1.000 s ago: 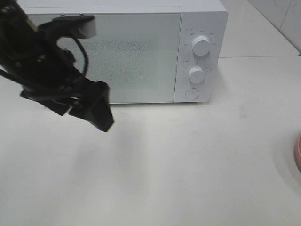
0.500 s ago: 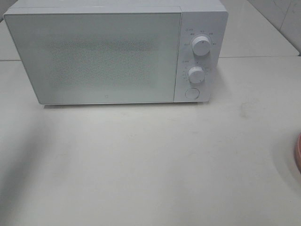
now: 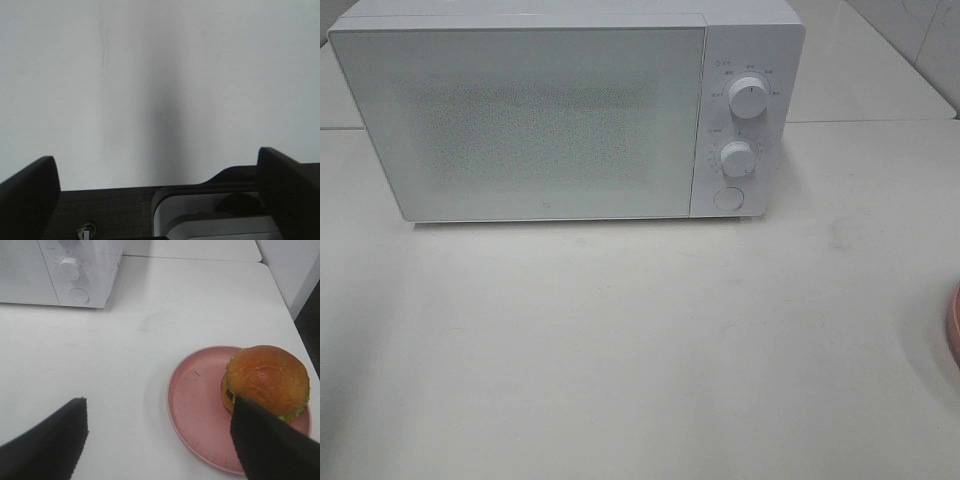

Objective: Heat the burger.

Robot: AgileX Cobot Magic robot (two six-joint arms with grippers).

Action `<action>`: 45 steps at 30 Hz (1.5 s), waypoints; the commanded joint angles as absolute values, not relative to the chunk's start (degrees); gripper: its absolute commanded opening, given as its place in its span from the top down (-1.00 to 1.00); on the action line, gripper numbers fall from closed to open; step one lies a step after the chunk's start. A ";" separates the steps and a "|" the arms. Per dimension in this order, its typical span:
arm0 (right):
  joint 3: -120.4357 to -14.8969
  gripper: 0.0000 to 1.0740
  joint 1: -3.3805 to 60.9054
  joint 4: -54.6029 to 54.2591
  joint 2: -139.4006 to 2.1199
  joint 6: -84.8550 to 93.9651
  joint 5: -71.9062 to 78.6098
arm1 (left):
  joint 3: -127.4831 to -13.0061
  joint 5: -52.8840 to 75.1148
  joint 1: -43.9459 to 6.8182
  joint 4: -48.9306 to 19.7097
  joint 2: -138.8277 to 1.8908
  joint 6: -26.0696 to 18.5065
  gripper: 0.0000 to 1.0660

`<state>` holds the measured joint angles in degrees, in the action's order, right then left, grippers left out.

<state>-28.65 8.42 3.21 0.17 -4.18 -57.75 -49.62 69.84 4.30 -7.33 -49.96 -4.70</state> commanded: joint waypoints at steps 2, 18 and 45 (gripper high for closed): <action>-28.59 -0.42 8.02 3.38 2.06 -4.24 -57.01 | -45.03 71.62 4.35 -6.59 -43.60 -4.18 -0.87; -28.59 -0.42 8.02 3.38 2.06 -4.24 -57.01 | -32.26 69.79 4.35 -3.38 -18.05 -0.52 -0.87; -28.59 -0.42 8.02 3.44 1.72 -4.24 -57.01 | -29.51 61.48 4.24 -3.67 1.55 -0.80 -0.87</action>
